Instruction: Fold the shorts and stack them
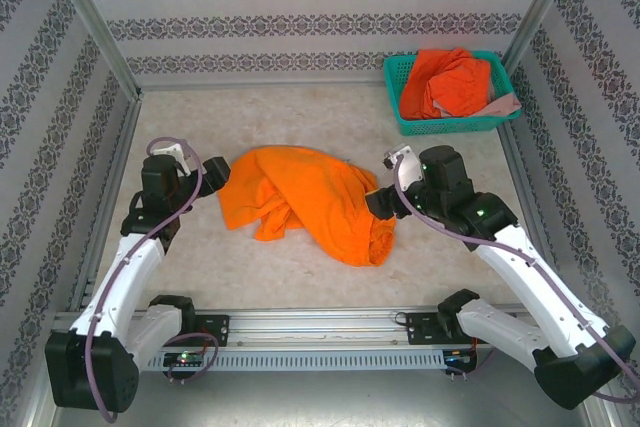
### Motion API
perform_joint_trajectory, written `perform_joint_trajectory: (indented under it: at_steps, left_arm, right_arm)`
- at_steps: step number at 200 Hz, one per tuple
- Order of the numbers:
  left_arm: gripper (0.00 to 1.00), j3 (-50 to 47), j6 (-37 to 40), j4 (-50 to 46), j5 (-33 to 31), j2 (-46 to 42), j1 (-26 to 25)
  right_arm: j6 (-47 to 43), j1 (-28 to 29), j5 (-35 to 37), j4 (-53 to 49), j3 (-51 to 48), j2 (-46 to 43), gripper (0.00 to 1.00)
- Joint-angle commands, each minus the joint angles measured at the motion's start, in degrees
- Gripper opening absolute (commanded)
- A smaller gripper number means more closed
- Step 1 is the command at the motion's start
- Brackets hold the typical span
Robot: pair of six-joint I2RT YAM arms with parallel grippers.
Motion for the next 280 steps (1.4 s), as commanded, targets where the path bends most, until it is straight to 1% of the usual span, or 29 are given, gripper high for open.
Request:
perform_joint_trajectory:
  at_steps: [1, 15, 30, 47, 53, 65, 87, 109, 125, 143, 160, 182, 198, 228, 239, 249, 270, 280]
  left_arm:
    - [0.84, 0.5, -1.1, -1.1, -1.4, 1.1, 0.0]
    - [0.84, 0.7, -1.3, -1.0, -1.7, 2.2, 0.0]
    - [0.84, 0.9, -1.5, -0.9, -2.0, 3.6, 0.0]
    - [0.84, 1.8, -1.5, -1.1, -1.9, 6.1, 0.0]
    - [0.84, 2.1, -1.4, -1.1, -1.7, 7.1, 0.0]
    - [0.84, 2.9, -1.3, -1.2, -1.2, 8.9, 0.0]
    - [0.83, 3.4, -1.8, -0.3, -0.4, 11.0, 0.0]
    - [0.83, 2.6, -2.4, 1.0, -0.1, 11.4, 0.0]
    - [0.83, 2.0, -2.9, 1.6, 0.0, 11.2, 0.0]
    - [0.83, 1.5, -2.9, 2.3, 0.0, 11.2, 0.0]
    - [0.83, 1.4, -2.9, 2.5, 0.2, 11.5, 0.0]
    - [0.83, 1.2, -2.8, 2.7, 0.5, 11.8, 0.0]
    - [0.83, 0.7, -2.9, 3.3, 0.5, 11.7, 0.0]
    - [0.83, 0.1, -3.6, 4.7, 1.2, 12.3, 0.0]
    - [0.83, 0.2, -3.8, 4.9, 1.5, 12.6, 0.0]
    - [0.83, 0.1, -4.0, 5.2, 1.5, 12.9, 0.0]
    - [0.83, 0.0, -4.7, 6.7, 1.8, 13.7, 0.0]
    - [0.83, 0.2, -5.0, 7.4, 2.2, 14.5, 0.0]
  right_arm:
    - [10.0, -0.7, 4.0, 0.5, 1.2, 4.9, 0.82]
    - [14.9, -0.7, 4.0, -1.0, 1.8, 9.8, 0.82]
    - [20.4, -0.7, 2.5, -2.2, 1.5, 14.3, 0.8]
    - [25.9, -0.5, 1.0, -0.1, -1.5, 17.3, 0.79]
    - [27.3, -0.5, 1.0, 1.4, -2.7, 18.1, 0.78]
    - [28.1, -0.5, 1.5, 3.6, -3.7, 20.4, 0.74]
    - [28.3, -0.9, 3.6, 4.2, -1.4, 25.8, 0.7]
    - [30.6, -2.0, 3.0, 6.5, -0.1, 31.3, 0.66]
    - [32.4, -2.7, 3.1, 6.8, 0.4, 35.0, 0.65]
    - [34.7, -3.4, 3.1, 9.3, -0.5, 36.6, 0.62]
    - [36.7, -3.6, 2.4, 12.4, -1.5, 37.6, 0.58]
    - [38.6, -3.6, 1.6, 14.1, -1.4, 39.6, 0.55]
    - [40.7, -3.7, 0.8, 16.7, -2.4, 39.8, 0.47]
    - [42.0, -4.1, -0.4, 17.8, -2.4, 41.0, 0.4]
    - [42.6, -4.1, -0.6, 18.2, -2.7, 41.2, 0.32]
    - [43.1, -4.5, -0.6, 18.8, -3.0, 41.1, 0.27]
    - [44.3, -5.2, -0.9, 20.0, -3.6, 40.7, 0.1]
    - [44.5, -5.5, -0.8, 20.5, -3.7, 40.4, 0.05]
